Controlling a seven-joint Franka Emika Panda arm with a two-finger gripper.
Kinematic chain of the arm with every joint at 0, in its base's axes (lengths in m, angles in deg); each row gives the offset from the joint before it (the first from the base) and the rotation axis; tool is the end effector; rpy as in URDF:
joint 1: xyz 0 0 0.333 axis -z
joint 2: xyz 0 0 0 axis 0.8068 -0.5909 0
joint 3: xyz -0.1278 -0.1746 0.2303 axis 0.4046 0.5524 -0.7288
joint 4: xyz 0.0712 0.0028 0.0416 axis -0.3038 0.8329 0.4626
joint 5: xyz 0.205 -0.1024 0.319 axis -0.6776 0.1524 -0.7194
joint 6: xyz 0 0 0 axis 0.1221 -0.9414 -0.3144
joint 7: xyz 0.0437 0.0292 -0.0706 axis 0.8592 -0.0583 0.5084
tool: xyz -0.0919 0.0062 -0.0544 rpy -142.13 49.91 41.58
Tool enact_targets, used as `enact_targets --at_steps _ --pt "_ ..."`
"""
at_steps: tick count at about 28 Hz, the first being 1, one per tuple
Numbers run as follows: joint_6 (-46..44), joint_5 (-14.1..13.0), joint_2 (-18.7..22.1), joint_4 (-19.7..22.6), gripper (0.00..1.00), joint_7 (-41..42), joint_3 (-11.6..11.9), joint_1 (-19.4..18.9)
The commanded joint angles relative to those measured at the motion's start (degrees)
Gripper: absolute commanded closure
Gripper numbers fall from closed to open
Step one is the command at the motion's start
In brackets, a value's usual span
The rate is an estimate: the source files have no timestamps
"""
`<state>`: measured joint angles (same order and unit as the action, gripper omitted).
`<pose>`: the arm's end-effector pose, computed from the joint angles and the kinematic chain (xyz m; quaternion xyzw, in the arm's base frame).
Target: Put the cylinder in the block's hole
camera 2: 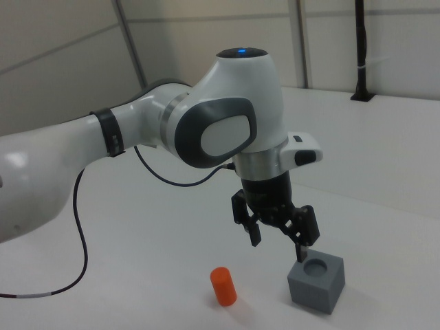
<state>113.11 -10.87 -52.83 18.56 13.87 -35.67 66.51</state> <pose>0.5736 -0.2056 0.5449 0.9988 0.0070 -0.0343 0.0348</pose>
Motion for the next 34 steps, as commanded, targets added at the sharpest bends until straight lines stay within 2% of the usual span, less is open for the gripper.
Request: enact_targets --at_steps 1,13,23,29,30,34 --pt "0.29 0.77 0.31 -0.35 0.0 -1.49 0.03 -0.16" --pt "0.47 0.77 0.48 -0.35 0.0 -1.42 0.12 -0.16" --pt "1.35 0.5 2.24 0.44 0.0 -1.16 0.03 -0.16" --pt "3.19 0.42 5.04 4.74 0.0 -1.07 0.03 -0.6" --pt "5.11 0.24 7.14 8.32 0.0 -1.07 0.03 -0.77" --pt "8.73 -0.02 11.46 15.55 0.0 -0.89 -0.06 -3.32"
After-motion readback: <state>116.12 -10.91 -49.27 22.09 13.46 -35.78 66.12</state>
